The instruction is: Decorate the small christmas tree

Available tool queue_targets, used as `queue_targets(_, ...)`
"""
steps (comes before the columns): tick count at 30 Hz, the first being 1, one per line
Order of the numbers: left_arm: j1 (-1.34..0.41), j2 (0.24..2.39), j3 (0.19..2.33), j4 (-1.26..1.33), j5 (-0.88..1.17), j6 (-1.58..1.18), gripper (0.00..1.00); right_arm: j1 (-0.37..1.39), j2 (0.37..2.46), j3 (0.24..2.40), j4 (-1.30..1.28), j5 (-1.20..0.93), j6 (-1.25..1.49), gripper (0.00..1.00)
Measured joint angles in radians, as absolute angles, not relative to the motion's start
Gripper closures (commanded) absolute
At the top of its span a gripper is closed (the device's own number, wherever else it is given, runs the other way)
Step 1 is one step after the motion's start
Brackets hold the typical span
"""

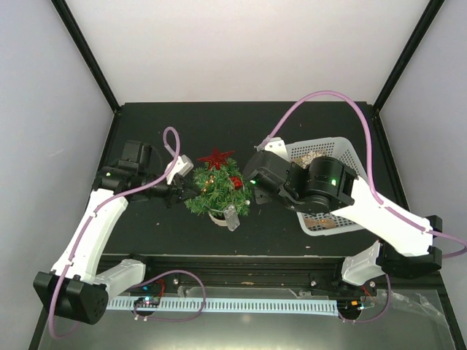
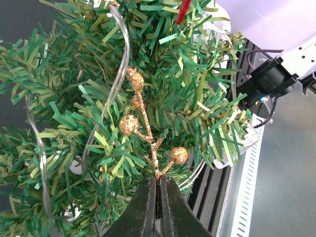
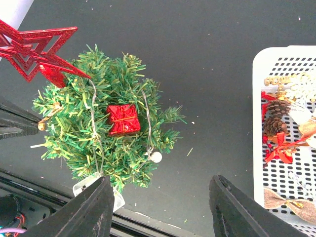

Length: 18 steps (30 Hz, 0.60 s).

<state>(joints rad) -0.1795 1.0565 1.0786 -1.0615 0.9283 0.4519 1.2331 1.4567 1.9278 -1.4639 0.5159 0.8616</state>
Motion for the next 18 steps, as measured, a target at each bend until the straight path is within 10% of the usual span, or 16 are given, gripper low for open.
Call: queue_targets(18,-0.244,1.064,1.032,-1.021,0.840,0.443,0.98,1.214,1.457,1.898,-1.434,0.508,0.862,0.45)
